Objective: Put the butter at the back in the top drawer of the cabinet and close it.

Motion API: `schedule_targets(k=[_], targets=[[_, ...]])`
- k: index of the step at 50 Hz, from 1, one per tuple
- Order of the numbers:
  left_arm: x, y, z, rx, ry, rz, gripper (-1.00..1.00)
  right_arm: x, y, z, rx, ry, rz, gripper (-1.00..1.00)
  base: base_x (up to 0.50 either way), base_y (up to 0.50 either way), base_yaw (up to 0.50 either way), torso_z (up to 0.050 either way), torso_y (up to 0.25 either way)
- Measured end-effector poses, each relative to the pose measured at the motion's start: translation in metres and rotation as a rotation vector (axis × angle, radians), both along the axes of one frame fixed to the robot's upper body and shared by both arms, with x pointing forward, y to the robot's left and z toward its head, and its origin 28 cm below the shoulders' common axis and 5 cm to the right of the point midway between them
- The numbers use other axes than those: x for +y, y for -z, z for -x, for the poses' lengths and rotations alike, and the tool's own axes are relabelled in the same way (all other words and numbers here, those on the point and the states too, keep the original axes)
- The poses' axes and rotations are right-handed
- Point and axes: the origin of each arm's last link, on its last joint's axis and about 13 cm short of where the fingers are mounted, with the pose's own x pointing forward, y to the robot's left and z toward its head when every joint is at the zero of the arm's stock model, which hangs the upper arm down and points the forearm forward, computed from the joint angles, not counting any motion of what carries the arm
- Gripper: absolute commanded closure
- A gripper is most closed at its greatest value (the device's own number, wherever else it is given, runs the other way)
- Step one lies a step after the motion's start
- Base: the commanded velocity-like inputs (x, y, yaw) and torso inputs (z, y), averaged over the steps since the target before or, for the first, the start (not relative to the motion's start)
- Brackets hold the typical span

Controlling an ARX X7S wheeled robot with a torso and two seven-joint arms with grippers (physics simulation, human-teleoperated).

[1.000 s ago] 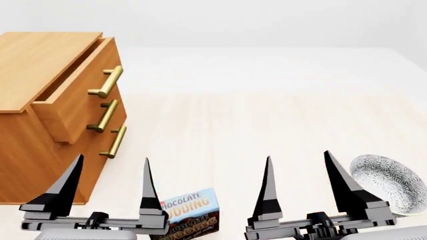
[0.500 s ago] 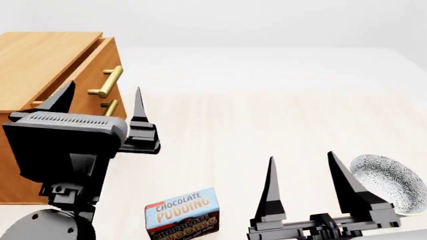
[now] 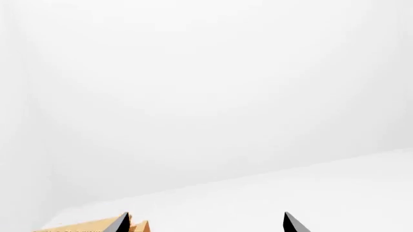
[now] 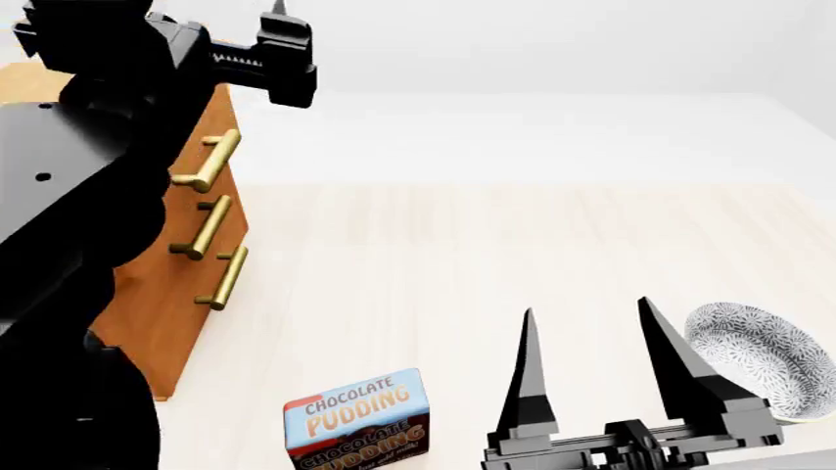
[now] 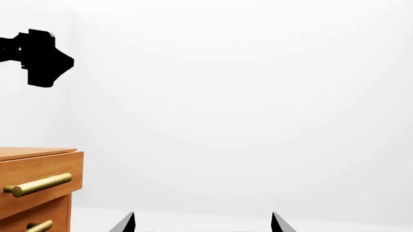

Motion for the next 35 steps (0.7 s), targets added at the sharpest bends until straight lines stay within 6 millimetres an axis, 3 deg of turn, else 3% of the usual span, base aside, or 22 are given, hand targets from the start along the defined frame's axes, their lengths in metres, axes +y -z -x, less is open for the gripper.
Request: schedule_targets(k=[17,35], targets=[[0.003,-0.039,-0.046,0.208,-0.054,0.029,-1.0,0.001,-0.001,0.001,0.002,-0.001,0.005,-1.0,0.0,0.0,0.0,0.0,0.0],[0.008,-0.065,-0.078,0.688,-0.192,0.107,-1.0,-0.002,0.001,0.0,0.004,0.005,-0.002,-1.0,0.0,0.0,0.0,0.0,0.0]])
